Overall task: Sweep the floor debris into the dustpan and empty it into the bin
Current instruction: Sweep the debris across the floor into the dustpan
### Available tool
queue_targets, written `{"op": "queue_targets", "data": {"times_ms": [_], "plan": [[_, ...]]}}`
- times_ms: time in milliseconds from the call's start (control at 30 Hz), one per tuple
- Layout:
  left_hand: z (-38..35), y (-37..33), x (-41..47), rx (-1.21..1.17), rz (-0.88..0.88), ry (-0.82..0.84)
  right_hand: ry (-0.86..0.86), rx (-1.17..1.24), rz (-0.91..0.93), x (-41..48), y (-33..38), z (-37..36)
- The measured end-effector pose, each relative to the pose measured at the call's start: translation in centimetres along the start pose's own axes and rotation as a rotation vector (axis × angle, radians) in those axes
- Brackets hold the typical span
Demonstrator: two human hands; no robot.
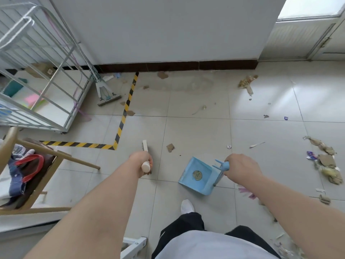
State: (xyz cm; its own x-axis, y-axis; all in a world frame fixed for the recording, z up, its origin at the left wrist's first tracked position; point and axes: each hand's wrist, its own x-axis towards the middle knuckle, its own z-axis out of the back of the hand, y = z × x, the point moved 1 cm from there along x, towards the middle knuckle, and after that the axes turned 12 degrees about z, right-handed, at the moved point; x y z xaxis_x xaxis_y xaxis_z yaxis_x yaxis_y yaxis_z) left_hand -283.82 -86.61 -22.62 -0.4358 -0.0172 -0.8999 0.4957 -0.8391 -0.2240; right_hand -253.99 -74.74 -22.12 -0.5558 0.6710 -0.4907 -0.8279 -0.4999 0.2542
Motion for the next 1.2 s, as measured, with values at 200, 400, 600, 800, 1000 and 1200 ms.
{"op": "queue_targets", "data": {"times_ms": [200,400,600,800,1000,1200], "plan": [[-2.8,-1.1,2.6,0.061,0.015,0.008,0.020,0.031,-0.078,0.3,-1.1,-0.4],[-9.7,-1.8,0.2,0.161,-0.008,0.140,0.053,0.018,-0.027,0.7,-1.6,-0.5],[-15.1,-3.6,-3.7,0.158,0.002,0.307,0.093,-0.038,0.061,1.4,-3.3,0.6],[-15.2,-6.8,-5.1,0.033,0.027,0.383,0.070,0.036,0.056,3.9,-5.5,3.2],[-10.9,-8.9,-5.8,0.010,-0.038,0.236,0.075,-0.029,0.178,6.9,-3.4,5.6],[-4.4,-10.2,-4.7,-0.080,-0.003,0.098,0.042,-0.084,0.241,10.7,-1.1,7.5]]}}
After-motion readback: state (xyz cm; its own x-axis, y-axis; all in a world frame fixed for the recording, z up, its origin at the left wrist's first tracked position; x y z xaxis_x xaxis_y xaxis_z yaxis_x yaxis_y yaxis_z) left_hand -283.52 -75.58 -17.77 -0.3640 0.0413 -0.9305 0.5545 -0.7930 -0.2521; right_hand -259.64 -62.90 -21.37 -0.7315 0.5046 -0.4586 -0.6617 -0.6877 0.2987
